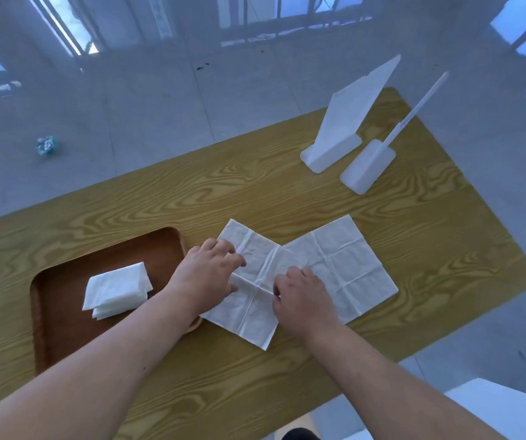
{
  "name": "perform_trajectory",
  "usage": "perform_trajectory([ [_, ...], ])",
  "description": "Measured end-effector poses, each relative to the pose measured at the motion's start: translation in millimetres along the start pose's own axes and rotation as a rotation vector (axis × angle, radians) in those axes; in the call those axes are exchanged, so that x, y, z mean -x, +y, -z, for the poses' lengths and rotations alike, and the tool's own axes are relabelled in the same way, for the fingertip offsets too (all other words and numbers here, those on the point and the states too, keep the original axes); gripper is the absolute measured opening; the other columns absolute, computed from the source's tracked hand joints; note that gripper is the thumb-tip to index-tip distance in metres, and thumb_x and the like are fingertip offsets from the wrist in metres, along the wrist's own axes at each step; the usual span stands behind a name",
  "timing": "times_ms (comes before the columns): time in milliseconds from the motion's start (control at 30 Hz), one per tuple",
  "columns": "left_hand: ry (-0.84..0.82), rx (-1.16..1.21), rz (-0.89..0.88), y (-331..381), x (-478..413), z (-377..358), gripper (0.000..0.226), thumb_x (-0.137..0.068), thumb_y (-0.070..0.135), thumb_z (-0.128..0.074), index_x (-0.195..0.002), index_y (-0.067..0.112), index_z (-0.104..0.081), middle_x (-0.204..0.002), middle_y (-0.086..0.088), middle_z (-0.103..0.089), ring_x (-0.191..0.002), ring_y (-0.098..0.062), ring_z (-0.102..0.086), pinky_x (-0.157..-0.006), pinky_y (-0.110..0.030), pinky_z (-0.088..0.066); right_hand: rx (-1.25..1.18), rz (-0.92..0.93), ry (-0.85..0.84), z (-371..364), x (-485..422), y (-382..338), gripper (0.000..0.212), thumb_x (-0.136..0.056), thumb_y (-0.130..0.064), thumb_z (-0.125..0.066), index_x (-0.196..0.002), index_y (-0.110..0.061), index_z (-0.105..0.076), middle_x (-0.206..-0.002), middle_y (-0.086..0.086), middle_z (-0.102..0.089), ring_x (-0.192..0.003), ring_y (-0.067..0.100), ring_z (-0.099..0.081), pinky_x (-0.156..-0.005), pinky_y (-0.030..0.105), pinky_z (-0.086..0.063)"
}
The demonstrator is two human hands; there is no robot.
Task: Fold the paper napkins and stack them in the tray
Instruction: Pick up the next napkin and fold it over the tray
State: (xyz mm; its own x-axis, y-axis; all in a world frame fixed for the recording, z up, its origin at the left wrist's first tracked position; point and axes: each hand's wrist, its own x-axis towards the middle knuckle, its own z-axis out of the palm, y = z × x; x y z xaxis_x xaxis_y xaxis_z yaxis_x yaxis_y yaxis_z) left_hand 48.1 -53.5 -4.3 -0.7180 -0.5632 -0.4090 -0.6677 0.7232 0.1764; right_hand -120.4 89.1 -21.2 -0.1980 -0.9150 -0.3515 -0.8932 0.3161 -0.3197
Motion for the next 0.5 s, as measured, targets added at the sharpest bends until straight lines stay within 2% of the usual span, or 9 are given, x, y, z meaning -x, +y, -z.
perform_trajectory([
  [133,-0.013,0.010,-0.065,9,4,6,0.072,-0.089,0.058,-0.071,-0.152,0.043,-0.041,-0.169,0.011,-0.030,-0.156,-0.015,-0.022,-0.126,-0.041,-0.020,-0.070,0.168,0.072,27,7,-4,0.011,-0.092,-0.026,-0.057,-0.092,-0.017,-0.063,-0.097,0.000,-0.062,-0.098,0.024,-0.053,-0.088,0.038,-0.047],
  [200,-0.013,0.005,-0.092,13,6,14,0.071,-0.090,0.056,-0.071,-0.153,0.043,-0.041,-0.170,0.014,-0.029,-0.158,-0.013,-0.017,-0.129,-0.040,-0.011,-0.138,0.250,0.104,46,12,-7,0.009,-0.089,-0.024,-0.061,-0.091,-0.015,-0.064,-0.094,-0.001,-0.065,-0.098,0.024,-0.056,-0.089,0.035,-0.048],
  [267,-0.015,0.021,-0.089,16,6,25,0.055,-0.095,0.051,-0.068,-0.146,0.041,-0.050,-0.165,0.016,-0.038,-0.158,-0.011,-0.019,-0.129,-0.039,-0.007,-0.203,0.294,0.132,70,17,-10,0.007,-0.087,-0.021,-0.062,-0.088,-0.014,-0.064,-0.090,-0.002,-0.067,-0.097,0.021,-0.057,-0.091,0.027,-0.045],
  [333,0.007,0.047,-0.061,17,6,41,0.031,-0.099,0.044,-0.062,-0.130,0.038,-0.062,-0.148,0.015,-0.058,-0.151,-0.012,-0.036,-0.126,-0.036,-0.015,-0.219,0.288,0.151,92,19,-9,0.006,-0.085,-0.022,-0.061,-0.087,-0.016,-0.062,-0.087,-0.004,-0.068,-0.094,0.019,-0.058,-0.089,0.025,-0.045],
  [367,0.024,0.070,-0.035,16,7,48,0.022,-0.100,0.041,-0.060,-0.121,0.036,-0.066,-0.134,0.013,-0.067,-0.140,-0.015,-0.049,-0.119,-0.035,-0.025,-0.220,0.263,0.159,101,20,-6,0.008,-0.085,-0.025,-0.061,-0.088,-0.017,-0.061,-0.087,-0.004,-0.069,-0.092,0.018,-0.059,-0.087,0.028,-0.048],
  [433,0.054,0.141,0.017,16,12,67,0.014,-0.099,0.038,-0.059,-0.110,0.034,-0.067,-0.111,0.011,-0.074,-0.114,-0.019,-0.064,-0.090,-0.033,-0.042,-0.238,0.170,0.150,117,21,-2,0.019,-0.086,-0.037,-0.061,-0.099,-0.023,-0.061,-0.093,-0.007,-0.071,-0.090,0.014,-0.061,-0.081,0.034,-0.053],
  [500,0.057,0.182,0.028,15,17,86,0.014,-0.098,0.039,-0.060,-0.107,0.036,-0.069,-0.102,0.012,-0.074,-0.100,-0.017,-0.066,-0.074,-0.031,-0.040,-0.293,0.066,0.052,127,18,-5,0.045,-0.084,-0.055,-0.062,-0.121,-0.030,-0.056,-0.114,-0.014,-0.069,-0.100,0.007,-0.062,-0.084,0.033,-0.054],
])
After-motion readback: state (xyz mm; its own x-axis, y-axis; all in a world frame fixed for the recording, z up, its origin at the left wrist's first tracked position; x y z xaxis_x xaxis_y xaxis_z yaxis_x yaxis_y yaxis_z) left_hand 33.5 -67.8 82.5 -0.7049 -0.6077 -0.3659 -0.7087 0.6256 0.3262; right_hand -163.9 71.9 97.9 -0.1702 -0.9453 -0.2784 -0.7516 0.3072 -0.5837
